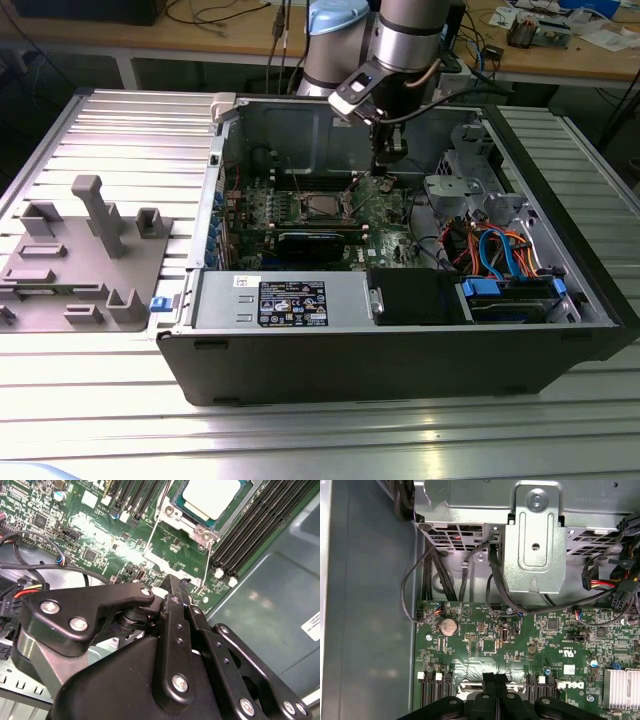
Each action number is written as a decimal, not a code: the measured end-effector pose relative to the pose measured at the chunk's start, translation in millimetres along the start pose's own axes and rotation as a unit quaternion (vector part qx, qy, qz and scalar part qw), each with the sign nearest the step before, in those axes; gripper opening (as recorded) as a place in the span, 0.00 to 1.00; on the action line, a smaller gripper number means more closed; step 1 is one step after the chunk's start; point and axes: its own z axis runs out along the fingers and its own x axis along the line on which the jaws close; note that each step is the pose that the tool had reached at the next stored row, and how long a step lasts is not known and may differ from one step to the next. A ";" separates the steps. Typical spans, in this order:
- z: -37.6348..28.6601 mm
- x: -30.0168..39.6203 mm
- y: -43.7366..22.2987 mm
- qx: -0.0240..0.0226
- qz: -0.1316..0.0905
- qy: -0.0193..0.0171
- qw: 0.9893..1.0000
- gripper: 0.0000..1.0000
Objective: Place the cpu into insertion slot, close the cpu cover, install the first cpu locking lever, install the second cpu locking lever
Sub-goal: 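Close the cpu cover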
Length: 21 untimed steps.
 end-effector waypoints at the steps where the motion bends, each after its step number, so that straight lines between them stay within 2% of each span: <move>1: 0.1 0.0 0.5 0.000 0.000 0.000 1.000 0.11; 13: 2.9 0.0 10.0 0.000 0.000 -0.001 1.000 0.11; 21: 7.9 -0.1 11.5 0.000 0.000 -0.001 1.000 0.11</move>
